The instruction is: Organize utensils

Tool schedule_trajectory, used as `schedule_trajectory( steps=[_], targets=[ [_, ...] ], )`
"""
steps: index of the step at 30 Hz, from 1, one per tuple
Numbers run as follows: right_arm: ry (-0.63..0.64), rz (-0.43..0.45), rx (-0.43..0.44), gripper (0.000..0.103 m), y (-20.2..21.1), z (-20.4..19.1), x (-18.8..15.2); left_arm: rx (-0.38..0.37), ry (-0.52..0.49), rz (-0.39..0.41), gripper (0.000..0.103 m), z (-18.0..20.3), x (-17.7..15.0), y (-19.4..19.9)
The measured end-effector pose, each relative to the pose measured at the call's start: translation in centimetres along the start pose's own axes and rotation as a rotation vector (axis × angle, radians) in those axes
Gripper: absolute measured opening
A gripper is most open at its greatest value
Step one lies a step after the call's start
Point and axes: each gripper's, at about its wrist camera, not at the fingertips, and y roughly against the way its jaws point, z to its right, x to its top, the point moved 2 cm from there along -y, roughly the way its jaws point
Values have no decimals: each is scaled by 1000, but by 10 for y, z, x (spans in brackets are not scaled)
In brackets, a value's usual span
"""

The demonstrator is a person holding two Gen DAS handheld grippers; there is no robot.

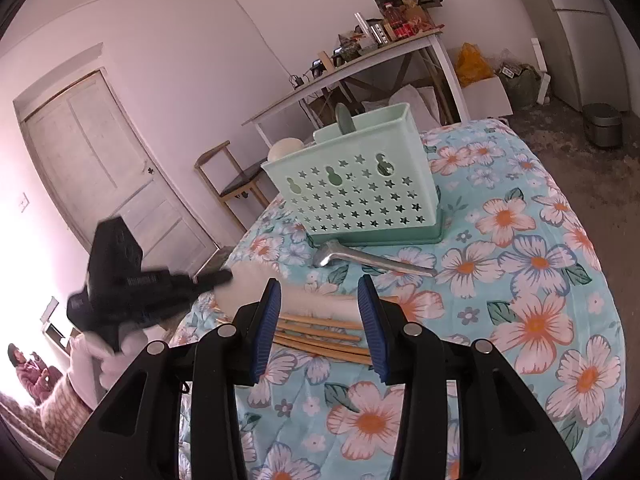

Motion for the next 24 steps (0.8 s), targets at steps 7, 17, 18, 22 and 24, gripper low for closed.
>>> schedule_trajectory(
  steps=[7, 17, 18, 22, 24],
  targets=[
    [55, -38, -27, 39, -12, -11, 4, 67, -28, -32, 5, -21, -25, 0],
    [69, -64, -66, 40, -30, -13, 5, 149, -190, 115, 45, -10, -4, 25],
    [75, -62, -75, 40, -31, -13, 5, 154, -202, 116, 45, -8, 0, 23],
    [104, -66, -102, 40, -40, -11, 10, 169, -217, 108, 45, -3, 18, 8],
    [153, -85, -110, 39, -51, -11, 15, 171, -209, 104, 45, -3, 23, 3]
  ],
)
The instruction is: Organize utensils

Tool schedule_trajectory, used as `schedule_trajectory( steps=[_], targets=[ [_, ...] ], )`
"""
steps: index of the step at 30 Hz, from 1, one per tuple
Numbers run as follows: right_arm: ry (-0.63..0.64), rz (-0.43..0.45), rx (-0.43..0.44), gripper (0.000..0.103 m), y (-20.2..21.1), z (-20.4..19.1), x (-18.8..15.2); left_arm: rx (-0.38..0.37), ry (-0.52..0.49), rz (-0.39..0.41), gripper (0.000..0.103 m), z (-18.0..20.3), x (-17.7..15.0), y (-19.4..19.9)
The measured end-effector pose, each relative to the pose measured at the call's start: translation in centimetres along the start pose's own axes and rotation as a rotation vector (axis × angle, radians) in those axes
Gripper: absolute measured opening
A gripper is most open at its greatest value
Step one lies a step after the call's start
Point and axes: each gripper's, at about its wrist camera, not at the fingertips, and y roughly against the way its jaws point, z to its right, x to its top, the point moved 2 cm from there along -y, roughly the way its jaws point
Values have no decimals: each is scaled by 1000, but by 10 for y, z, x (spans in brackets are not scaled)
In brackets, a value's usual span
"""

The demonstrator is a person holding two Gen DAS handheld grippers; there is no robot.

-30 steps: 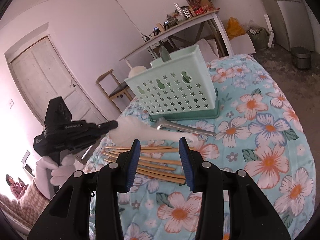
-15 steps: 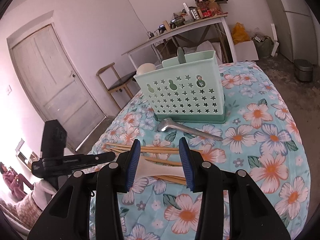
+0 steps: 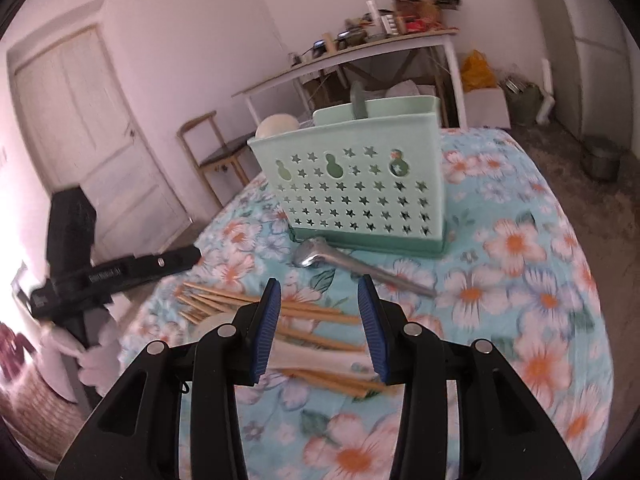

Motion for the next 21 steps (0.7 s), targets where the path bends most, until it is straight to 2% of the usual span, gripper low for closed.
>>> schedule_trajectory(
  steps=[2, 6, 13, 17, 21],
  targets=[
    [105, -41, -43, 39, -21, -1, 9, 3, 7, 3, 45, -1, 0, -3],
    [279, -132, -76, 39, -63, -5, 22, 11, 15, 1, 45, -5, -8, -4],
    [523, -269, -117, 37, -114, -22, 19, 26, 31, 10, 45, -20, -16, 0],
    [594, -330, -154, 34, -137, -27, 14, 19, 39, 17, 45, -28, -17, 1],
    [590, -343, -157, 29, -147, -29, 17, 3, 54, 19, 45, -36, -19, 2]
  ],
)
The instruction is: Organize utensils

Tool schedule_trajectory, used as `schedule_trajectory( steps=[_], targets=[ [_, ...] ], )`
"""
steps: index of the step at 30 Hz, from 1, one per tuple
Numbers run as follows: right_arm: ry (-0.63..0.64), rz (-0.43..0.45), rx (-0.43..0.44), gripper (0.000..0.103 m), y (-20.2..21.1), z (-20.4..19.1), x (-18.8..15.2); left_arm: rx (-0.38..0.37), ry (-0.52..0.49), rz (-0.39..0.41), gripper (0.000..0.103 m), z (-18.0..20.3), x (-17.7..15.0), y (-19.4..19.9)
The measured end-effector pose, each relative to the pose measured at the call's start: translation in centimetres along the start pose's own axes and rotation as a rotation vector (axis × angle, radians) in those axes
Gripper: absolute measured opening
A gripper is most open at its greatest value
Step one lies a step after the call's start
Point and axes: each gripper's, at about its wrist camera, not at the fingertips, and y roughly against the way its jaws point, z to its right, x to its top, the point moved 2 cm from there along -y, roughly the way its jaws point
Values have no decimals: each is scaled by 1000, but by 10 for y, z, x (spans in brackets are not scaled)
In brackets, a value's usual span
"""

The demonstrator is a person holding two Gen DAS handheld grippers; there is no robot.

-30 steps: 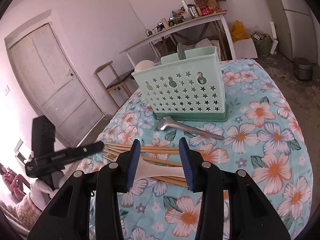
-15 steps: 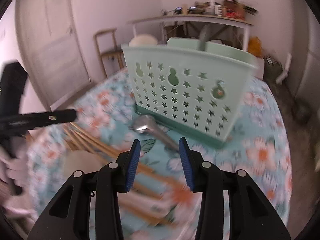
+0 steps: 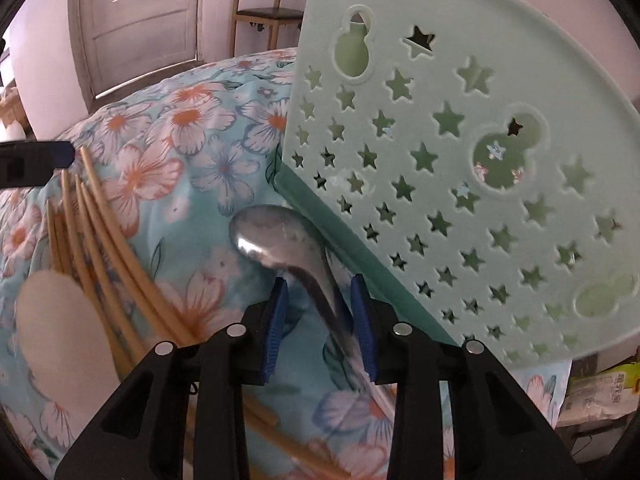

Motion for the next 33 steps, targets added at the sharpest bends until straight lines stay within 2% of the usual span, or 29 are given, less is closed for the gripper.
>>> schedule_trajectory(
  steps=[4, 6, 9, 14, 19, 22, 25, 28, 33],
  targets=[
    [14, 4, -22, 9, 0, -5, 9, -12, 17, 4, 45, -6, -2, 1],
    [18, 12, -19, 4, 3, -8, 13, -15, 19, 10, 45, -8, -2, 2],
    [14, 27, 18, 4, 13, -13, 17, -20, 12, 26, 45, -12, -3, 6],
    [6, 44, 129, 4, 23, -26, 31, -19, 8, 27, 45, -16, -4, 6],
    [-27, 60, 285, 4, 28, -34, 42, 12, -57, 68, 45, -14, -2, 10],
    [-13, 48, 354, 4, 24, -40, 47, 56, -124, 91, 45, -11, -2, 15],
    [5, 18, 421, 4, 14, -49, 54, 63, -139, 84, 45, -13, -3, 17],
    [12, -8, 408, 5, 1, -53, 59, 68, -119, 77, 45, -19, -3, 17],
    [-9, 11, 385, 9, -8, -49, 62, 65, -83, 71, 45, -27, 0, 17]
  ],
)
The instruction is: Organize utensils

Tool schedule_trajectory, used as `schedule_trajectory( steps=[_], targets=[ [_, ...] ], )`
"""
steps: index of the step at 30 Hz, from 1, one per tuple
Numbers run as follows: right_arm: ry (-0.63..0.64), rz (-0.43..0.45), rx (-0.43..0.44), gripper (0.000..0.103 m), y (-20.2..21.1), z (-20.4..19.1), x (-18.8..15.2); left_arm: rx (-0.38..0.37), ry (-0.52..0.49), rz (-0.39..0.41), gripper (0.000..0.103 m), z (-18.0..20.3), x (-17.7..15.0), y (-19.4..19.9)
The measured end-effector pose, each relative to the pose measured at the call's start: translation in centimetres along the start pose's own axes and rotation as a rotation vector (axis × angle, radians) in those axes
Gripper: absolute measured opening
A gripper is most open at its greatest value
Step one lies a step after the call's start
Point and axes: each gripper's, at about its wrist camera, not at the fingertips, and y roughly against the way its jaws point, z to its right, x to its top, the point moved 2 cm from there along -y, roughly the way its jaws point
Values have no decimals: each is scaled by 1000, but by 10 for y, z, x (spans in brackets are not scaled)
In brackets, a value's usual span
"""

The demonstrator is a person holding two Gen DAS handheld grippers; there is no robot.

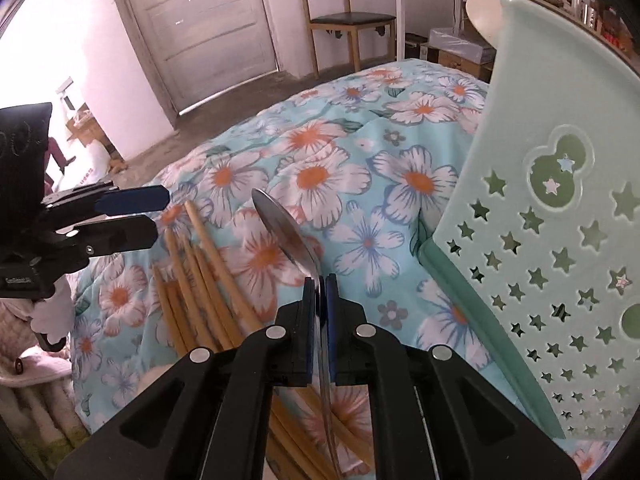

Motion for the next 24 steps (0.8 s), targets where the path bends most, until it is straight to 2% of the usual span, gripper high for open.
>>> schedule_trajectory(
  steps=[2, 6, 14, 18, 21, 24],
  targets=[
    [4, 16, -20, 21, 3, 2, -2, -4, 11, -4, 45, -1, 0, -1],
    [-4, 72, -42, 33, 19, 4, -3, -28, 43, -13, 45, -2, 5, -4],
    [-98, 251, -66, 33, 78, 9, -16, -100, 120, -76, 43, -1, 24, -19],
    [-165, 323, -73, 33, 108, 7, -39, -163, 231, -146, 42, -8, 43, -41],
    [-218, 365, -75, 33, 128, 3, -64, -153, 258, -194, 42, -9, 53, -59],
    [-250, 390, -77, 33, 136, 1, -81, -139, 256, -259, 38, -6, 60, -83]
  ],
)
